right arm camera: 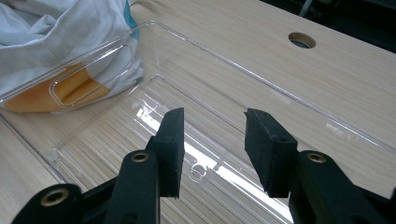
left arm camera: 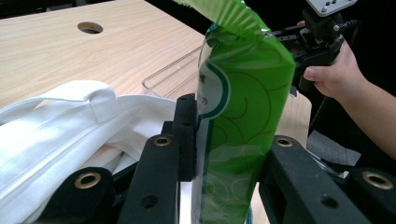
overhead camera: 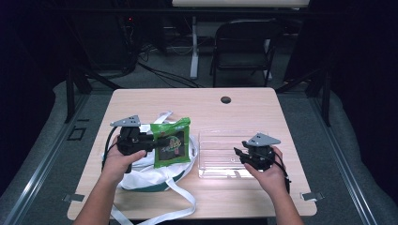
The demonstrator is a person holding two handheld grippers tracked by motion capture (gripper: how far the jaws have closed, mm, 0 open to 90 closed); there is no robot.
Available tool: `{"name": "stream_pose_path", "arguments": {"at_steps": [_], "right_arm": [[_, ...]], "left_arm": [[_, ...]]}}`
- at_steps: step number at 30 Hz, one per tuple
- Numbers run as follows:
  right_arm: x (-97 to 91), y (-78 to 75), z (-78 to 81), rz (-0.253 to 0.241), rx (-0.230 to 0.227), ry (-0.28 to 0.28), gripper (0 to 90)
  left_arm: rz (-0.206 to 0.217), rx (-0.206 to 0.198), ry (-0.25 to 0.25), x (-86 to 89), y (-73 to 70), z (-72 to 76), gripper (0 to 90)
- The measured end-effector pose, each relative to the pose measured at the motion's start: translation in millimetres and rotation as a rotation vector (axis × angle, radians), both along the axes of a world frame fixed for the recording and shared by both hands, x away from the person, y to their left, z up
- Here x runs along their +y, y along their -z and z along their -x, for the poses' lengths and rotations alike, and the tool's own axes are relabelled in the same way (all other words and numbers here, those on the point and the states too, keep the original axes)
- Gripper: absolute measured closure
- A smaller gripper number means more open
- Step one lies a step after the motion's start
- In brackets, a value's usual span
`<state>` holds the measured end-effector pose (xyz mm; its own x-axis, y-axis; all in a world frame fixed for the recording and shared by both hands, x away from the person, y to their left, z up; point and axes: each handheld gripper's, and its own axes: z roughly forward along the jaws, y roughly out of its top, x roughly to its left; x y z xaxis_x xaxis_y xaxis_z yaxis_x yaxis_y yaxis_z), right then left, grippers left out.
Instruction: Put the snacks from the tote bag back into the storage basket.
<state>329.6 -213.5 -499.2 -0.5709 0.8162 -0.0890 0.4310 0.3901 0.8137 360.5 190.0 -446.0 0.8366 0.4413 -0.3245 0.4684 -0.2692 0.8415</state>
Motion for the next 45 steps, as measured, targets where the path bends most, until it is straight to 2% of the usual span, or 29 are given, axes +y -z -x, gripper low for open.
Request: {"name": "stream_pose_path", "arguments": {"at_steps": [5,10,15,21,23,26,34,40,45], "right_arm": [[1.2,-2.4,0.4,0.009,0.001,-0.018,58.5],[2.8,-9.9,-0.5,0.001,-0.003,-0.077,59.4],[11.2,-24.9,-2.3,0.022,-0.006,-0.164,59.5],[22.3,-46.7,-8.9,0.042,0.029,-0.3,59.2],[27.8,-52.7,-11.8,0.063,0.045,-0.342,59.1],[36.1,-62.2,-16.5,0.12,0.069,-0.399,58.8],[52.6,-86.5,-28.2,0.22,0.109,-0.501,56.3],[70.0,-104.9,-33.3,0.273,0.141,-0.595,52.4],[80.4,-116.6,-38.7,0.321,0.143,-0.644,49.8]], "left_arm": [[0.001,0.001,0.005,-2.3,0.2,0.5,74.5],[0.002,-0.005,0.005,-3.6,-0.8,1.1,74.5],[0.006,-0.012,0.011,-5.6,-1.6,2.5,74.5],[0.005,-0.019,0.018,-6.8,-2.0,3.4,74.6],[0.002,-0.02,0.021,-7.2,-1.8,3.3,74.6],[-0.002,-0.017,0.022,-7.8,-1.6,3.3,74.6],[-0.002,-0.025,0.025,-8.2,-1.3,3.3,74.6],[0.001,-0.022,0.029,-8.4,-1.1,3.3,74.6],[0.01,-0.019,0.034,-8.3,-0.6,3.0,74.6]]}}
